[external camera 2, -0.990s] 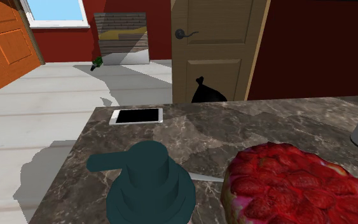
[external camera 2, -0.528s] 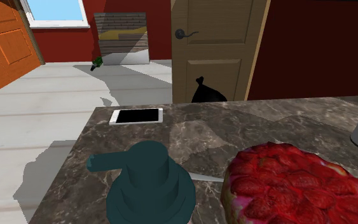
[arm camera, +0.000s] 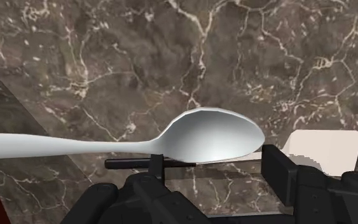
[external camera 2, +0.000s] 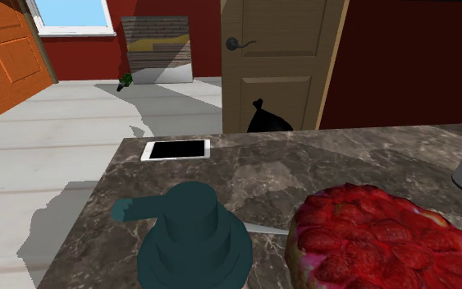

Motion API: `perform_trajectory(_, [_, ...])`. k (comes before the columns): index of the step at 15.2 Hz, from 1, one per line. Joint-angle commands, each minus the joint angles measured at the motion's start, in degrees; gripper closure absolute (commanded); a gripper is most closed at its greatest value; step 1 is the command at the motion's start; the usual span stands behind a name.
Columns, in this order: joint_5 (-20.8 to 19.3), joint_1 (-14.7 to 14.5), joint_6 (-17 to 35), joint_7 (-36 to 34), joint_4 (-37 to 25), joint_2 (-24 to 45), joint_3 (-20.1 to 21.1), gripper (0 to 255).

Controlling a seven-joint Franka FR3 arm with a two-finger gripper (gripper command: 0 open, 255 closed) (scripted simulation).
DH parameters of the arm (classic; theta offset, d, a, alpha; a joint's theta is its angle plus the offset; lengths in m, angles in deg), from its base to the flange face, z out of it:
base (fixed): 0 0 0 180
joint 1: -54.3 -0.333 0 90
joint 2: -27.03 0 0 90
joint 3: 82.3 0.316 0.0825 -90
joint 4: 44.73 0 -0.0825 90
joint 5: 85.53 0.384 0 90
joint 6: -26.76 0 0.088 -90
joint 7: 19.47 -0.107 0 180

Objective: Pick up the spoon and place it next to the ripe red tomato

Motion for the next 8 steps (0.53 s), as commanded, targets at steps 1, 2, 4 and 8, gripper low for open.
perform_trajectory(1, [0.3, 0.0, 1.3, 0.3, 1.0, 0.4, 0.2, 255])
perform_trajectory(2, [0.5, 0.0, 2.0, 0.5, 1.5, 0.6, 0.3, 255])
perform_trajectory(4, [0.9, 0.0, 3.2, 0.9, 2.4, 1.0, 0.4, 255])
perform_trajectory(8, [1.8, 0.1, 5.7, 1.8, 4.0, 2.1, 0.9, 255])
